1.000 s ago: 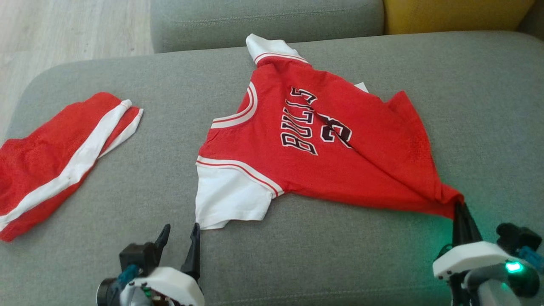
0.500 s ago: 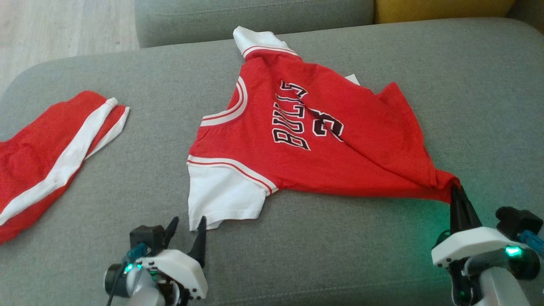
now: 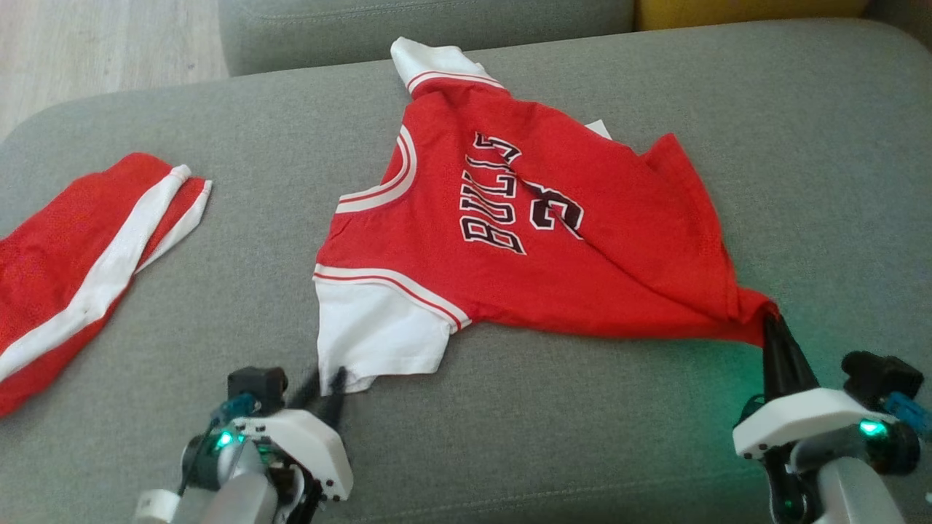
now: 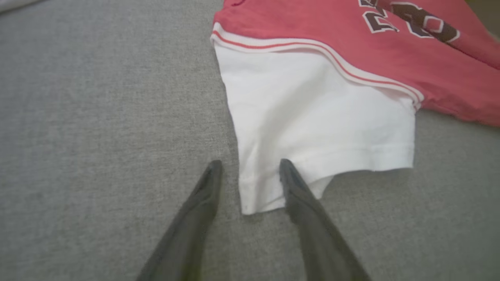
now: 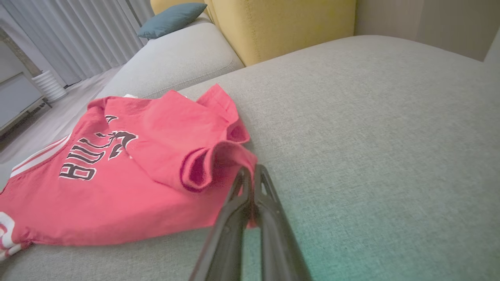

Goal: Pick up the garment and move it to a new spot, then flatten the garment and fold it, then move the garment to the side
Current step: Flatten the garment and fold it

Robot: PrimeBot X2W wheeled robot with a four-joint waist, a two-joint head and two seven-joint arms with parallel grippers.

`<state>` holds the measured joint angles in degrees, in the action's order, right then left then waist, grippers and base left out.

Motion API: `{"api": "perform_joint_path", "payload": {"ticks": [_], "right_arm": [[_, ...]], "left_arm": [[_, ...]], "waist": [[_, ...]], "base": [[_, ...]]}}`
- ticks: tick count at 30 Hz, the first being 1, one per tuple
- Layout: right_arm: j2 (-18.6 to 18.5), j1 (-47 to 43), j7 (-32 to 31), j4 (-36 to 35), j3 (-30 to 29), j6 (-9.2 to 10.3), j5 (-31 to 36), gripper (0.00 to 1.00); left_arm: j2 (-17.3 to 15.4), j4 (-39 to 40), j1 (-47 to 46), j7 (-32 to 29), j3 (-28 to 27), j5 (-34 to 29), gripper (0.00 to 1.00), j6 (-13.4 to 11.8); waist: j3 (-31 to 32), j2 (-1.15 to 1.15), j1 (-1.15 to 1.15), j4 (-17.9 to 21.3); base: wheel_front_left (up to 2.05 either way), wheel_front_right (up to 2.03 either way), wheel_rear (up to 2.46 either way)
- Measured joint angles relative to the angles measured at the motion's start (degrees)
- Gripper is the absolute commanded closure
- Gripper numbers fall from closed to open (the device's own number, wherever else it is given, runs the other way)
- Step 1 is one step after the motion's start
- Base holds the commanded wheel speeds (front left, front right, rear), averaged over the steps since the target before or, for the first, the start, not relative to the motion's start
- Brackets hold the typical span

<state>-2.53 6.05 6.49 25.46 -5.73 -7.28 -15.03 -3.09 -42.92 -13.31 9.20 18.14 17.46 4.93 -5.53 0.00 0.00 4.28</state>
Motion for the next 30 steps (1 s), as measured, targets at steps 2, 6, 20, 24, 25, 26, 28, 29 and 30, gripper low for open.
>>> {"api": "perform_joint_path", "payload": {"ticks": [2,6,20,24,25,26,28,29,30], "right_arm": [[0.01,-0.01,-0.08,-0.64,0.46,0.00,0.36,1.00],[0.00,-0.10,-0.93,-2.34,1.63,0.00,0.47,1.00],[-0.03,2.15,-7.76,-15.38,9.59,0.00,-1.54,1.00],[-0.04,8.38,-9.64,-18.26,10.59,0.00,-3.60,1.00],[-0.07,10.19,-10.00,-18.95,10.58,0.00,-4.23,1.00],[-0.09,12.04,-10.05,-19.62,10.54,0.00,-4.74,1.00],[-0.11,15.77,-10.11,-20.89,10.15,0.00,-6.61,1.00],[-0.13,17.34,-10.13,-21.41,9.81,0.00,-7.76,1.00],[-0.18,18.66,-10.33,-22.03,9.25,0.00,-8.39,1.00]], "left_arm": [[-0.07,0.13,-0.08,-0.27,0.65,1.36,1.00,1.27],[-0.05,1.21,-0.04,1.13,1.29,2.76,1.00,1.72],[-2.44,26.01,-0.34,4.93,-4.59,10.42,1.00,2.16],[-2.27,33.73,-2.14,3.74,-6.59,16.24,1.00,2.19],[-1.70,36.05,-3.08,2.52,-7.56,20.30,1.00,2.19],[-0.98,38.28,-4.24,1.40,-8.70,24.96,1.00,2.19],[-0.27,42.47,-7.05,-0.05,-10.66,29.66,1.00,1.77],[-0.18,44.53,-8.42,-0.64,-11.74,30.98,1.00,1.00],[-0.19,46.68,-9.65,-1.14,-12.73,32.22,1.00,0.14]], "waist": [[-0.03,0.00,0.00,-0.16],[0.20,0.00,0.00,-0.74],[4.27,0.00,0.00,-2.64],[5.84,0.00,0.00,-2.59],[6.22,0.00,0.00,-2.57],[6.59,0.00,0.00,-2.54],[7.34,0.00,0.00,-2.45],[7.71,0.00,0.00,-2.40],[8.07,0.00,0.00,-2.35]], "base": [[0.00,0.00,0.00],[0.00,0.00,0.00],[0.00,0.00,0.00],[0.00,0.00,0.00],[0.00,0.00,0.00],[0.00,0.00,0.00],[0.00,0.00,0.00],[0.00,0.00,0.00],[0.00,0.00,0.00]]}}
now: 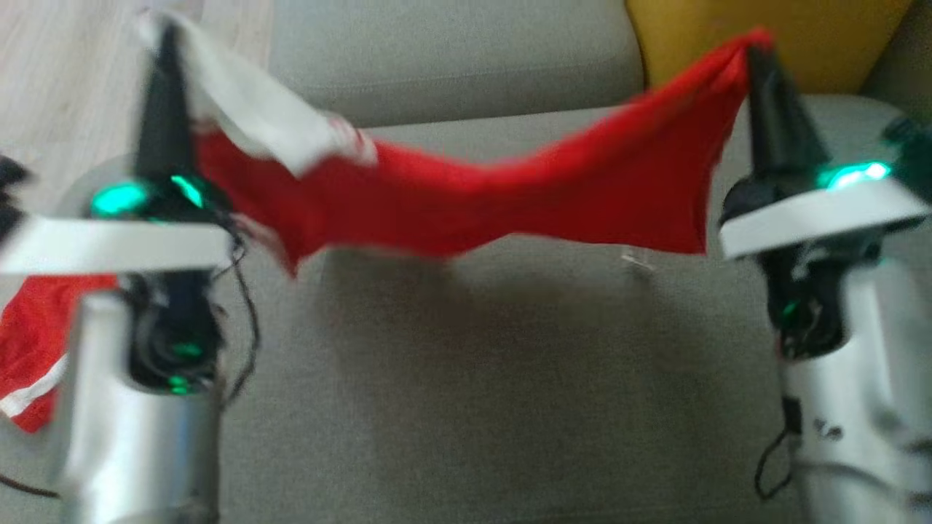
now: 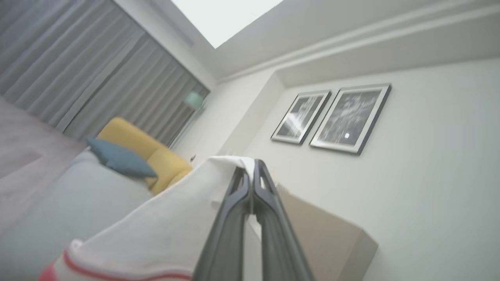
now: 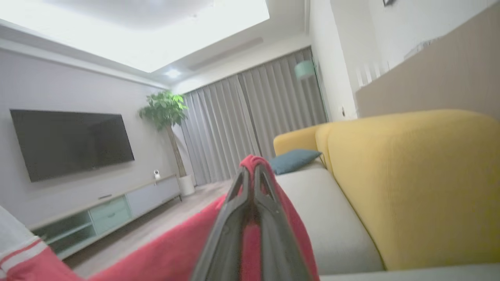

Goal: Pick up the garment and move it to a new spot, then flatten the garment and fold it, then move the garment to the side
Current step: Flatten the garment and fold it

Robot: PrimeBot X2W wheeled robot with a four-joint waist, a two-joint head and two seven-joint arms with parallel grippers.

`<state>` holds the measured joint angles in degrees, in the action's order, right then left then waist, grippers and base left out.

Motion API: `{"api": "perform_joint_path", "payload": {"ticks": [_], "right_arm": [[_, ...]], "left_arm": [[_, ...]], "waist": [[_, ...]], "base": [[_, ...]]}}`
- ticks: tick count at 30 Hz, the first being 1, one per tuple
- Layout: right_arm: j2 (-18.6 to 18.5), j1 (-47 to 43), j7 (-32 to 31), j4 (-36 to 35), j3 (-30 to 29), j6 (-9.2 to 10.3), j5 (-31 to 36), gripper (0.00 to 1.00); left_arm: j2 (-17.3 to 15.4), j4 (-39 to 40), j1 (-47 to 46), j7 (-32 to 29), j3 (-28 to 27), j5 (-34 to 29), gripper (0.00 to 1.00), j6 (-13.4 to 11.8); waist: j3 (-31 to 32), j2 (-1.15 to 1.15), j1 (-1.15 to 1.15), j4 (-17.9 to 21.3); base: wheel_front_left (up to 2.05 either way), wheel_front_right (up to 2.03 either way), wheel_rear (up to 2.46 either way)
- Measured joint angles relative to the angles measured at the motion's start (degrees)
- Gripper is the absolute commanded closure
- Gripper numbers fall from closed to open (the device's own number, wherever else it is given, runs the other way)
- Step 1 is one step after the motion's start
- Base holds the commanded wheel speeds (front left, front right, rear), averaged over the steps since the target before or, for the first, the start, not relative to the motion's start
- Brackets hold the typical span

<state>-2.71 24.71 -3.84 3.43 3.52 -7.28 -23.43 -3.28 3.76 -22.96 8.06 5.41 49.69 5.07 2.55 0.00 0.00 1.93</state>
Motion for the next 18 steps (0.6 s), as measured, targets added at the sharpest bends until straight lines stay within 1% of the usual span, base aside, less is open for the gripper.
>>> {"api": "perform_joint_path", "payload": {"ticks": [3,6,8,9,11,12,14,17,18], "right_arm": [[-0.11,2.06,-0.85,-1.83,-0.82,0.00,-1.60,1.00],[-0.11,1.88,-2.37,-4.02,-2.03,0.00,-2.97,1.00],[-0.11,1.74,-3.80,-5.60,-2.78,0.00,-4.34,1.00],[-0.11,1.74,-3.80,-5.60,-2.78,0.00,-4.34,1.00],[-0.12,1.69,-5.87,-6.98,-2.60,0.00,-4.91,1.00],[-0.13,1.82,-6.83,-7.04,-2.65,0.00,-4.89,1.00],[-0.09,2.69,-8.40,-5.25,-3.36,0.00,-4.39,1.00],[-0.11,8.17,-10.07,1.56,-5.88,0.00,-5.09,1.00],[-0.13,11.44,-10.11,4.21,-6.55,0.00,-4.69,1.00]], "left_arm": [[0.05,6.38,-2.12,-1.24,-1.90,1.69,1.00,-2.63],[0.10,12.16,-2.30,-3.21,-2.52,3.05,1.00,-5.57],[0.13,14.67,-2.31,-5.09,-2.50,3.52,1.00,-7.82],[0.13,14.67,-2.31,-5.09,-2.50,3.52,1.00,-7.82],[0.12,15.96,-2.79,-7.08,-2.37,3.90,1.00,-9.28],[0.13,15.71,-3.56,-8.12,-2.40,4.63,1.00,-10.16],[-0.10,12.81,-5.82,-9.44,-2.65,4.99,1.00,-11.46],[-1.11,5.61,-11.10,-11.40,-3.47,5.01,1.00,-12.26],[-2.19,3.22,-13.68,-12.15,-3.52,4.98,1.00,-11.92]], "waist": [[0.95,0.00,0.00,0.22],[1.53,0.00,0.00,0.55],[1.50,0.00,0.00,0.74],[1.50,0.00,0.00,0.74],[0.97,0.00,0.00,0.98],[0.53,0.00,0.00,1.14],[-0.60,0.00,0.00,1.42],[-3.13,0.00,0.00,1.75],[-4.33,0.00,0.00,1.85]], "base": [[0.00,0.00,0.00],[0.00,0.00,0.00],[0.00,0.00,0.00],[0.00,0.00,0.00],[0.00,0.00,0.00],[0.00,0.00,0.00],[0.00,0.00,0.00],[0.00,0.00,0.00],[0.00,0.00,0.00]]}}
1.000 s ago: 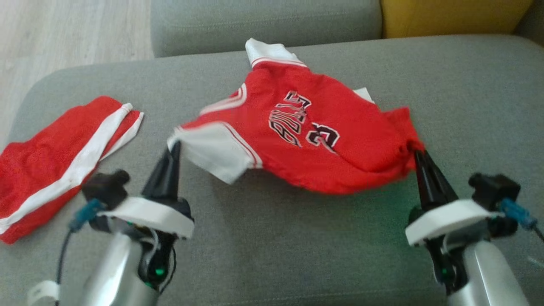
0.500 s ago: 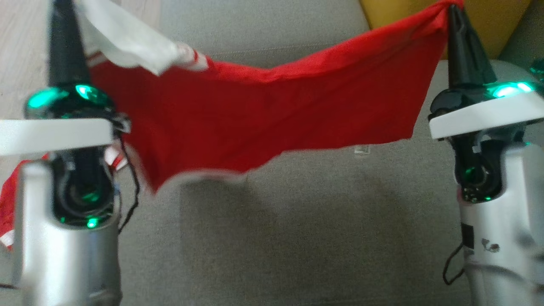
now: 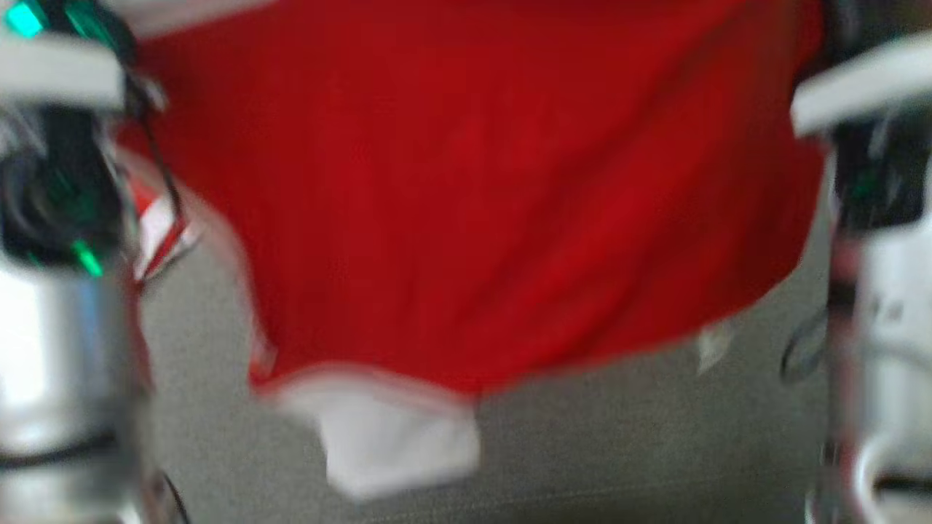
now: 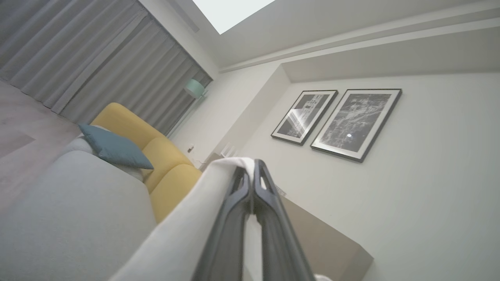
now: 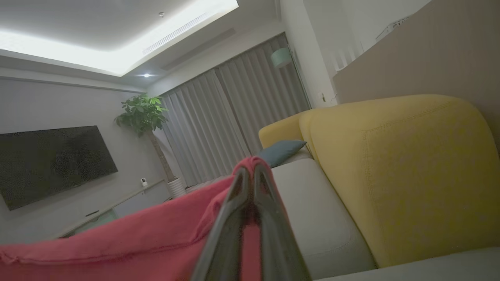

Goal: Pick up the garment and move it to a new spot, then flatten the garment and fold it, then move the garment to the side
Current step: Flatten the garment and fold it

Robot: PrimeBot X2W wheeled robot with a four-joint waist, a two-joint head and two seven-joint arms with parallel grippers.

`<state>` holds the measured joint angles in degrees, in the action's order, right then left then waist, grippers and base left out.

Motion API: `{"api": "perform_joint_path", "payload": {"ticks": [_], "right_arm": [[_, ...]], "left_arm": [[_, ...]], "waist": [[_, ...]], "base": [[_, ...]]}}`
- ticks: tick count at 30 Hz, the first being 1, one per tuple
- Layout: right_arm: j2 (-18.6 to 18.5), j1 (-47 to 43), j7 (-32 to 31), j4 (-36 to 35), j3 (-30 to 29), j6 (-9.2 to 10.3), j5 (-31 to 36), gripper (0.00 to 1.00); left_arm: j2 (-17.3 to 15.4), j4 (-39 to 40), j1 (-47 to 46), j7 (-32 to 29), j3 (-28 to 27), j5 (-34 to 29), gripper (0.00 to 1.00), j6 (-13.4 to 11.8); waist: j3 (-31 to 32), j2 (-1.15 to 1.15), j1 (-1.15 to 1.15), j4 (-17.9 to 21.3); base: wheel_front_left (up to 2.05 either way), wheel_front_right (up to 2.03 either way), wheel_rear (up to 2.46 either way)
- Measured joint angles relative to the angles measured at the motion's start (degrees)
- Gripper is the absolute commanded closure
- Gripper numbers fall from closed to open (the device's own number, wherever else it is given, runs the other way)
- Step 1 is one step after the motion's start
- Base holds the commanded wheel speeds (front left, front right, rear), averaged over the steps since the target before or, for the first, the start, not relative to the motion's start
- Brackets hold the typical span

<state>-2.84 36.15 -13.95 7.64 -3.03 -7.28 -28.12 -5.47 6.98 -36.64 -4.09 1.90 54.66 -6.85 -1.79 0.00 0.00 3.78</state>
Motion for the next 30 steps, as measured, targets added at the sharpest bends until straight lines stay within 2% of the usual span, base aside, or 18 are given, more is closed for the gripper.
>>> {"api": "perform_joint_path", "payload": {"ticks": [4,9,14,17,22,27,30], "right_arm": [[-0.27,18.47,1.72,12.94,-1.78,0.00,4.23,1.00],[-1.78,38.59,8.79,27.88,-3.86,0.00,12.47,1.00],[-3.66,49.37,19.97,38.23,-4.82,0.00,16.88,1.00],[-4.02,51.81,25.02,43.09,-5.36,0.00,17.18,1.00],[-4.02,50.36,26.58,51.49,-4.28,0.00,15.05,1.00],[-5.28,42.95,25.90,58.65,-1.20,0.00,13.06,1.00],[-6.59,36.33,23.71,61.06,2.25,0.00,10.23,1.00]], "left_arm": [[-3.16,-11.90,-15.52,-0.34,-0.68,-0.80,1.00,1.40],[-3.07,-27.22,-34.77,4.24,-0.62,-2.77,1.00,4.88],[-1.96,-38.12,-44.88,9.76,-0.71,-3.32,1.00,9.49],[-0.93,-42.33,-46.14,10.96,0.12,-3.32,1.00,11.51],[-0.31,-47.40,-43.14,11.49,3.14,-3.32,1.00,13.35],[-0.21,-49.04,-33.22,11.12,9.13,-3.25,1.00,13.92],[-2.30,-45.82,-24.10,10.15,15.03,-2.79,1.00,13.96]], "waist": [[-5.84,0.00,0.00,0.18],[-13.74,0.00,0.00,-0.69],[-20.13,0.00,0.01,-2.57],[-22.71,0.00,0.02,-3.99],[-25.56,0.00,0.01,-5.74],[-25.86,0.00,0.02,-6.26],[-24.48,0.00,0.01,-6.28]], "base": [[0.00,0.00,0.00],[0.00,0.00,0.00],[0.00,0.00,0.00],[0.00,0.00,0.00],[0.00,0.00,0.00],[0.00,0.00,0.00],[0.00,0.00,0.00]]}}
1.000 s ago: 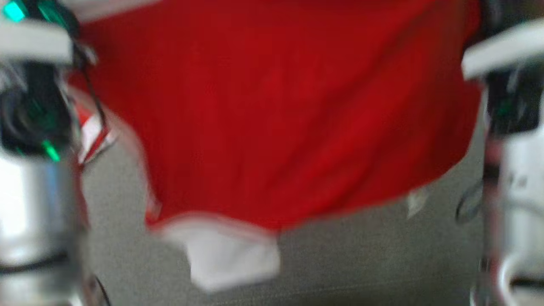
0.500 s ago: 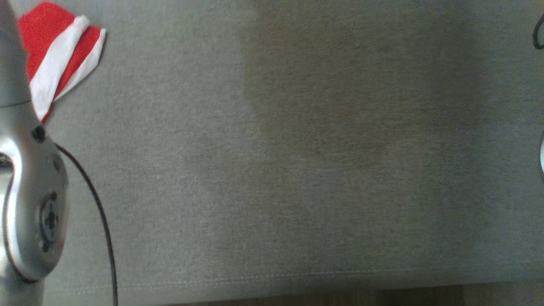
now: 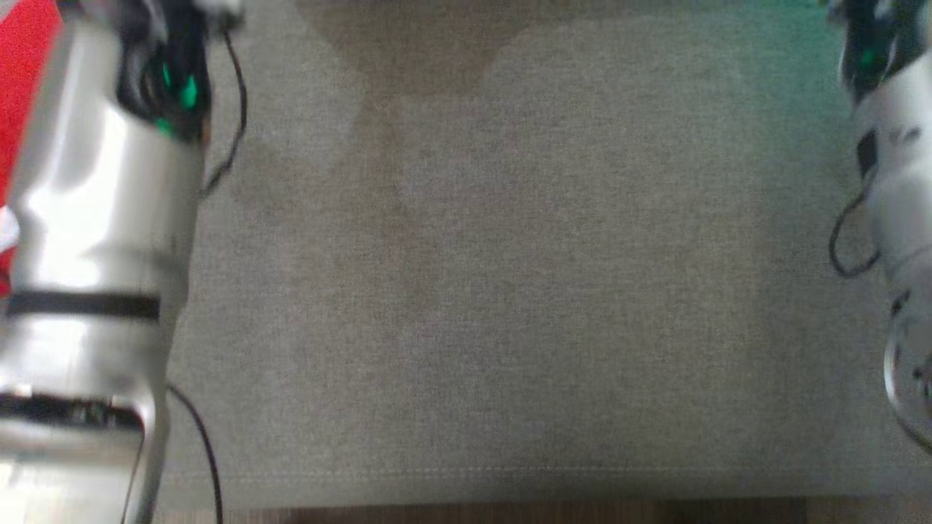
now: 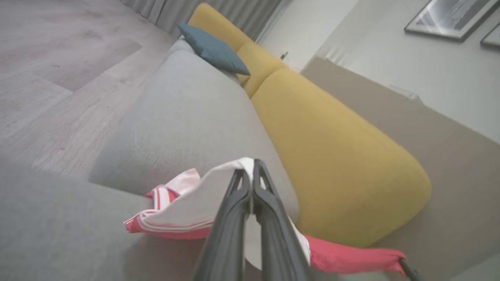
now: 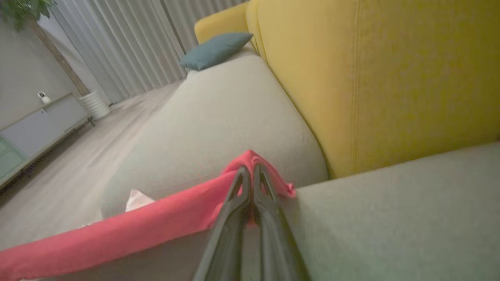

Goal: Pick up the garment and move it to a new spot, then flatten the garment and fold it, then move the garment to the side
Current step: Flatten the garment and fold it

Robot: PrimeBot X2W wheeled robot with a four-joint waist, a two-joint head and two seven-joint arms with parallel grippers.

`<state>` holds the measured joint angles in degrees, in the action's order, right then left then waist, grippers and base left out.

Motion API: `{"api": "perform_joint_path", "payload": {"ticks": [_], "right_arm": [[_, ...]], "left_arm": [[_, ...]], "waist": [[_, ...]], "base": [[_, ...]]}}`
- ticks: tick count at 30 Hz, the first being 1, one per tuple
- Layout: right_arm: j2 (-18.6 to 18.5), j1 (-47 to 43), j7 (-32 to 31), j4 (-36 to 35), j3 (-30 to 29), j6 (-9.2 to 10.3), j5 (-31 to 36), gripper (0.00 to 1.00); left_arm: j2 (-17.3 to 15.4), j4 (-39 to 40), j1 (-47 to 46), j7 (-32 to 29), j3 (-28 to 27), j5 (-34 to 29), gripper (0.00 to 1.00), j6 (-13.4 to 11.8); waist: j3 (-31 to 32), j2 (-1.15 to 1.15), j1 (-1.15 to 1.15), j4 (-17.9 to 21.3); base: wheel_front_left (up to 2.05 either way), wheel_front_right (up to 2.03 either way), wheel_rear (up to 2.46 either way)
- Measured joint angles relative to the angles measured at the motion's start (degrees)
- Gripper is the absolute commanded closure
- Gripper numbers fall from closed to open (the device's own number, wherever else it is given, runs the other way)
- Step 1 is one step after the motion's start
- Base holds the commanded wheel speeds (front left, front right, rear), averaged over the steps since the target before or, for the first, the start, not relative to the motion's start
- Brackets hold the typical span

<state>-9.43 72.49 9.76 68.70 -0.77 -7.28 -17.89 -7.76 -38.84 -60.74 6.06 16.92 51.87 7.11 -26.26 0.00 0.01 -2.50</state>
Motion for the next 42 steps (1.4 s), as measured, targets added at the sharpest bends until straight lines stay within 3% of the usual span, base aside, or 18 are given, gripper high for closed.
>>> {"api": "perform_joint_path", "payload": {"ticks": [9,16,29,42], "right_arm": [[-3.90,-13.72,-8.25,-2.14,11.83,0.00,-6.16,1.00],[-7.91,-21.19,-14.14,-6.57,19.30,0.00,-11.26,1.00],[-12.68,-31.98,-25.43,-14.12,30.88,0.00,-20.15,1.00],[-20.04,-40.75,-38.67,-24.39,39.52,0.00,-29.31,1.00]], "left_arm": [[-9.17,8.24,19.52,-1.92,12.70,2.71,1.00,0.02],[-14.88,14.56,28.15,-3.03,19.62,4.34,1.00,0.03],[-20.85,20.89,35.39,-6.43,27.08,5.03,1.00,0.03],[-28.92,32.26,44.47,-15.00,29.48,11.91,1.00,-0.05]], "waist": [[5.68,0.01,-0.01,0.40],[10.12,0.01,-0.01,0.56],[16.91,0.01,-0.01,0.70],[24.25,0.01,-0.01,1.14]], "base": [[0.00,0.00,0.00],[0.00,0.00,0.00],[0.00,0.00,0.00],[0.00,0.00,0.00]]}}
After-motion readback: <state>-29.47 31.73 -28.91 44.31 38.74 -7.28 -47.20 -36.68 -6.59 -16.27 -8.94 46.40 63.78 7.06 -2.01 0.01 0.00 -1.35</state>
